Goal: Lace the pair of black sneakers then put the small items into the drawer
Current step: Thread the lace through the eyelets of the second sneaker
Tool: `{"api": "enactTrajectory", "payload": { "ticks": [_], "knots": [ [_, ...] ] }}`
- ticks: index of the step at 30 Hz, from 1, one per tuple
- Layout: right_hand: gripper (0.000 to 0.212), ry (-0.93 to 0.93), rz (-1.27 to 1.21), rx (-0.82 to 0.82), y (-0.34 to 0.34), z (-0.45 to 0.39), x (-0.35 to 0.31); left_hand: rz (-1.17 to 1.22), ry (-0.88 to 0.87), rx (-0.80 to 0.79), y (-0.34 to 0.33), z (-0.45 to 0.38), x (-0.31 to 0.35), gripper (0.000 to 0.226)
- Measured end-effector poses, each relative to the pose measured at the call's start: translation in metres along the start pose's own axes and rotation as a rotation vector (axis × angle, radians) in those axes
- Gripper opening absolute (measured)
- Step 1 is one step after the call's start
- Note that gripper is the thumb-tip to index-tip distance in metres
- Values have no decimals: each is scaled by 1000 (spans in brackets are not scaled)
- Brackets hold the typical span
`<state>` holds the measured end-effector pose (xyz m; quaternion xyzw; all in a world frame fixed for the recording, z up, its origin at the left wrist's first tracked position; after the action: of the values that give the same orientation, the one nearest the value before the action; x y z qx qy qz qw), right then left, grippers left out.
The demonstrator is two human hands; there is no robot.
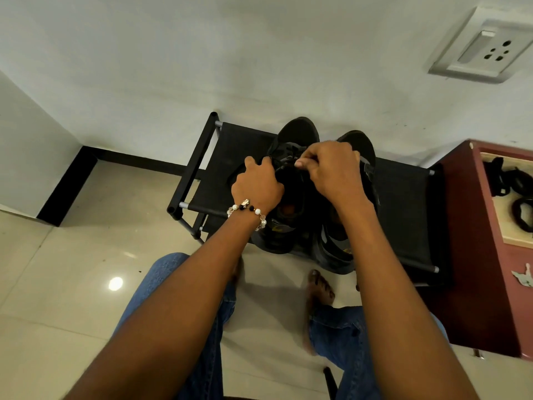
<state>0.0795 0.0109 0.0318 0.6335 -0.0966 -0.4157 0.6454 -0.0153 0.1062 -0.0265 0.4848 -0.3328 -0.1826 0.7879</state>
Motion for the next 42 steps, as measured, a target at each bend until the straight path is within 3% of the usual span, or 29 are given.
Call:
{"api": "enactTrajectory", "payload": {
  "ticks": [3, 5, 7, 9, 10, 11, 13, 15, 17, 19, 22, 24, 26, 29, 31, 33, 36, 39, 40, 42],
  "knots": [
    [16, 48, -186, 4, 4, 1, 8, -3, 1, -7, 0, 0, 0, 46],
    [18, 85, -457, 55, 16, 5, 9, -2, 5, -12, 0, 0, 1, 46],
    [22, 108, -963, 154, 34, 9, 15, -1, 11, -15, -1, 0, 0, 45],
    [25, 171, -1631, 192, 43, 14, 21, -1, 15, -16, -1, 1, 0, 42],
    [24, 208, -1871, 194, 42, 13, 22, -3, 16, -13, -1, 1, 0, 41],
    [24, 208, -1959, 205, 40, 14, 24, -3, 17, -10, -1, 1, 0, 41],
    [21, 115, -1657, 239, 32, 11, 32, -1, 15, -9, -1, 1, 1, 43],
    [12, 90, -1015, 222, 26, 6, 31, -4, 16, -10, -1, 1, 0, 45],
    [19, 131, -430, 65, 7, 0, 16, -8, 14, -10, -1, 0, 0, 43],
    [30, 89, -57, -81, -12, -1, 6, -11, 12, -13, -2, 0, 0, 44],
    [18, 13, -20, -61, -5, 1, 2, -14, 8, -18, -1, 1, 1, 47],
    [15, 10, -132, -34, 3, 2, 5, -12, 8, -26, 0, 1, 0, 51],
    [17, 23, -572, -20, 10, 3, 16, -7, 7, -33, 0, 1, 0, 51],
    [20, 133, -1492, 153, 40, 9, 38, 3, 10, -45, 1, 1, 0, 50],
    [16, 169, -1670, 208, 52, 12, 49, 1, 7, -45, 1, 2, 0, 51],
    [15, 55, -1521, 218, 41, 10, 53, 21, 17, -61, 2, 1, 0, 54],
    [12, -151, -993, 164, 11, 5, 48, 181, 12, -130, -1, -7, -8, 61],
    [33, -164, -340, 174, 11, 4, 30, 815, 29, -288, 2, -7, -15, 75],
    [29, -138, -228, 187, 17, 5, 23, 1040, 10, -360, 5, -2, -11, 70],
    [15, -116, -307, 95, 16, 5, 15, 1292, -24, -376, 17, -1, -5, 55]
  ]
}}
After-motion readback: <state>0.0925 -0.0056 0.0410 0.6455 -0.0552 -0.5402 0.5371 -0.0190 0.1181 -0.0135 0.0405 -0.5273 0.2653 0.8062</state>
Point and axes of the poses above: each hand's wrist, its own z-axis away from the middle knuckle, its own y-axis out of the back of the hand, x = y × z, the point moved 7 cm from there along -z, towards the middle knuckle, and after that the axes turned 11 degrees about -x, right-handed, at the moved point
